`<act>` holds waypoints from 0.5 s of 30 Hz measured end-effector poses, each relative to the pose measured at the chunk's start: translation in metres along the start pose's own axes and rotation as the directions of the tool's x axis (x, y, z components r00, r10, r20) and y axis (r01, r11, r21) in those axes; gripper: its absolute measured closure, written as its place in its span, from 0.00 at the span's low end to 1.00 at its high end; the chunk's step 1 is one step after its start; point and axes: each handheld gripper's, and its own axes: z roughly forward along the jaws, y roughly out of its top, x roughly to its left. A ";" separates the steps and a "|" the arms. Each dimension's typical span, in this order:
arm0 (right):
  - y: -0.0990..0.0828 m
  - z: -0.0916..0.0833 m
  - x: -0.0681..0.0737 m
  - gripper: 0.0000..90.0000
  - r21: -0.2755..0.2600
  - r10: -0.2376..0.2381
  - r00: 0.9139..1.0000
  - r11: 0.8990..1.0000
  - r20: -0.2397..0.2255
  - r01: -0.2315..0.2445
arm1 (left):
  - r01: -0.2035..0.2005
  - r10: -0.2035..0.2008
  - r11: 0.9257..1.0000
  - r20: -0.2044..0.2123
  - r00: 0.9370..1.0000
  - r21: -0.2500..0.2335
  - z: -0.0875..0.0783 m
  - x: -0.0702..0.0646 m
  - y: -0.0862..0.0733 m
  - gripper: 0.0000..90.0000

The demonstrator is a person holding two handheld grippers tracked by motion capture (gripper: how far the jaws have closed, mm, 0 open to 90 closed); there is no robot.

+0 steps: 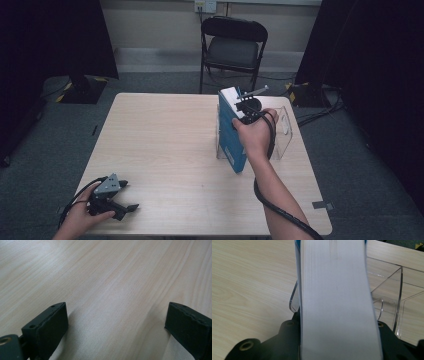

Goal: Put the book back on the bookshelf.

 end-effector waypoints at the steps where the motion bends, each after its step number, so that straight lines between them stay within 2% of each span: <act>1: 0.000 0.000 0.000 0.68 0.003 -0.003 1.000 1.000 -0.002 0.003 | 0.000 0.000 1.000 0.000 1.000 0.000 0.000 0.000 0.000 0.05; 6: 0.002 0.001 -0.001 0.68 0.025 0.009 1.000 1.000 0.001 -0.009 | 0.000 0.000 1.000 0.000 1.000 0.000 0.000 0.000 0.000 0.05; 15: 0.006 0.003 -0.002 0.66 0.074 -0.007 1.000 0.997 0.007 0.006 | 0.001 -0.001 1.000 0.001 1.000 0.000 0.000 0.000 0.000 0.05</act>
